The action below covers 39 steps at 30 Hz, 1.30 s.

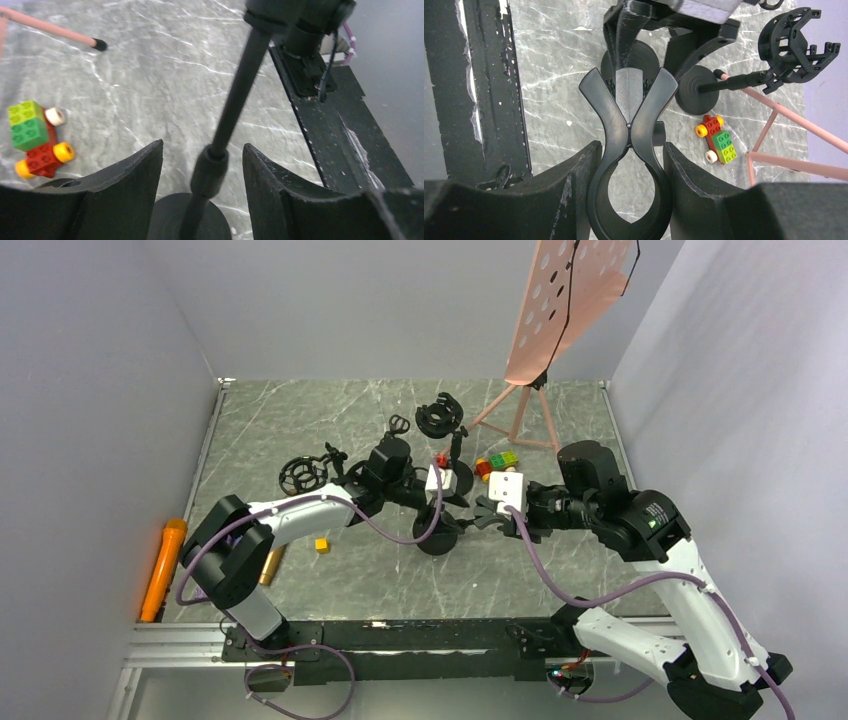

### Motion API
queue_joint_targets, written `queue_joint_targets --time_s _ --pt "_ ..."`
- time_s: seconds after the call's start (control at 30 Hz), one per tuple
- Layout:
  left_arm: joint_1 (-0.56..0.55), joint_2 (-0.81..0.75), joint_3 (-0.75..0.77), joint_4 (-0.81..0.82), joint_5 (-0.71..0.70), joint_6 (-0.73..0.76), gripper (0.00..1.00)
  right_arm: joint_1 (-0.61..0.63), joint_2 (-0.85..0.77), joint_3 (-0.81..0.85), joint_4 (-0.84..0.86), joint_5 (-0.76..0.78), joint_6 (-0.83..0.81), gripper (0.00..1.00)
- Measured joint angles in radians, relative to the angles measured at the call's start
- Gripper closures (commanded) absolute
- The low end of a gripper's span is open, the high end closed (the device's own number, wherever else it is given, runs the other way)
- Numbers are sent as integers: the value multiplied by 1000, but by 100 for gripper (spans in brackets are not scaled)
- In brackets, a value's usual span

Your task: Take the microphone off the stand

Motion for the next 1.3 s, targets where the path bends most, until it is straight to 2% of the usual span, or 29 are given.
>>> queue_joint_targets --time_s 0.2,0.33,0.4,0.57,0.67,0.73,0.77,0.87,0.97,1.07,1.2,1.3 --pt "-2 0 17 -213 62 137 35 -5 -7 0 -1 5 0 100" --pt "-3 10 27 -234 77 156 37 -10 -8 0 -5 6 0 100" --pt "-8 34 42 -215 77 146 45 -14 -7 0 -5 6 0 100" --pt "-24 111 93 -179 61 107 75 -22 -2 0 -5 5 6 100" --pt "-24 112 102 -195 50 148 92 -30 2 1 0 11 13 100" --pt "-24 99 102 -227 36 179 100 -32 9 2 5 16 37 100" --pt "-24 87 101 -249 22 195 100 -31 15 3 14 20 69 100" --pt "-19 -11 47 -313 -77 205 100 -50 59 21 21 32 213 100" --pt "-7 -167 -46 -329 -191 140 100 -137 154 87 19 -20 419 100" --pt "-26 -296 -109 -343 -381 72 100 -209 241 124 13 -99 576 100" --pt "-107 -335 -150 -366 -633 9 100 -262 341 129 4 -187 745 100" --pt "-142 -307 -163 -372 -755 -29 100 -306 412 97 37 -256 806 100"
